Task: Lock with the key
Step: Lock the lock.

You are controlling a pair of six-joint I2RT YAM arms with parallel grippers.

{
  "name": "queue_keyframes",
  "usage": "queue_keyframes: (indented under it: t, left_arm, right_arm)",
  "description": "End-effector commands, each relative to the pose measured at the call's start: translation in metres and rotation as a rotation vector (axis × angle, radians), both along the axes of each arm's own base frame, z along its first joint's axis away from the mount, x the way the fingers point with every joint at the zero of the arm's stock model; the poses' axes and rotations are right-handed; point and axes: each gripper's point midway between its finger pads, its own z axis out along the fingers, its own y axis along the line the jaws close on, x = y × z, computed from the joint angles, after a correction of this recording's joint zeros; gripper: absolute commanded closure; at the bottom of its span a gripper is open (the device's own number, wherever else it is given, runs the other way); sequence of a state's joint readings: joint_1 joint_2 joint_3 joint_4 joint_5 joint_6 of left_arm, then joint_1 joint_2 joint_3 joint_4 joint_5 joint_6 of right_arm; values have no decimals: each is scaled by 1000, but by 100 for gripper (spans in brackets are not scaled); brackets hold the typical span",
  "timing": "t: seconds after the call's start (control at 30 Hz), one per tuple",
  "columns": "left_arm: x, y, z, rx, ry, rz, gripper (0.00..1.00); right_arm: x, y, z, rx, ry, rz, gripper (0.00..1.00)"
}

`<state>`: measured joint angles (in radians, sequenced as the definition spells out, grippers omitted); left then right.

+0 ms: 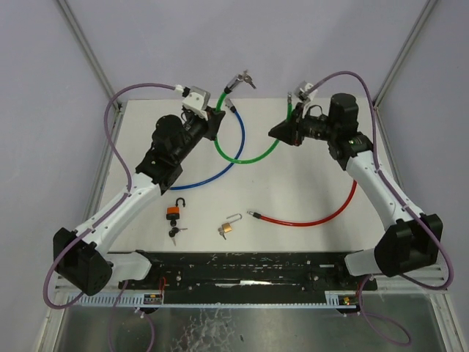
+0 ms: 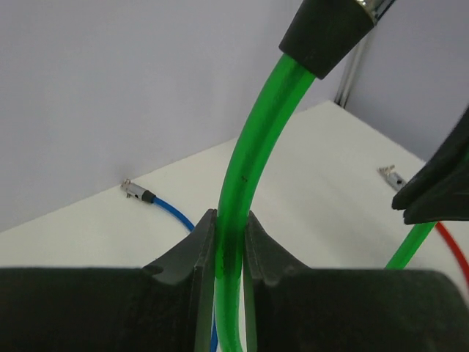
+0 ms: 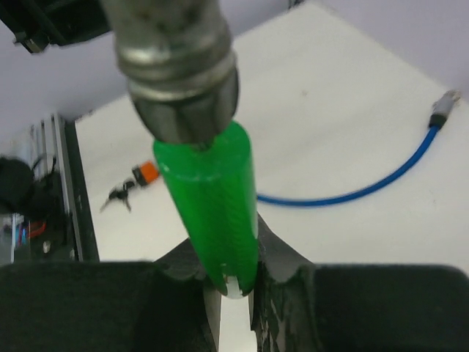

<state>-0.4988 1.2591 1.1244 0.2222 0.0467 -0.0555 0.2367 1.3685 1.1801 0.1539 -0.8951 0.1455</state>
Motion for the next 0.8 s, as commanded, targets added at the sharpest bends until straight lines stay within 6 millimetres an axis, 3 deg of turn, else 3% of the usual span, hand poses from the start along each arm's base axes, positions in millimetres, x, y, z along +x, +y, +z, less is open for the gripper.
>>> queue_keyframes:
  t: [0.0, 0.23, 0.47, 0.77]
  left_arm:
    - [-24, -44, -13, 136, -72, -188, 100]
    - [-33, -65, -26, 173, -83, -278, 100]
    - [-49, -77, -34, 135, -88, -380, 100]
    - [-57, -77, -31, 104, -96, -412, 100]
  right_arm:
    - [-41, 18, -52, -236, 119, 210, 100]
    - [-67, 39, -61, -254, 185, 359, 100]
    - [-86, 48, -40, -145, 204, 465, 100]
    - [-108, 50, -20, -41, 196, 570, 100]
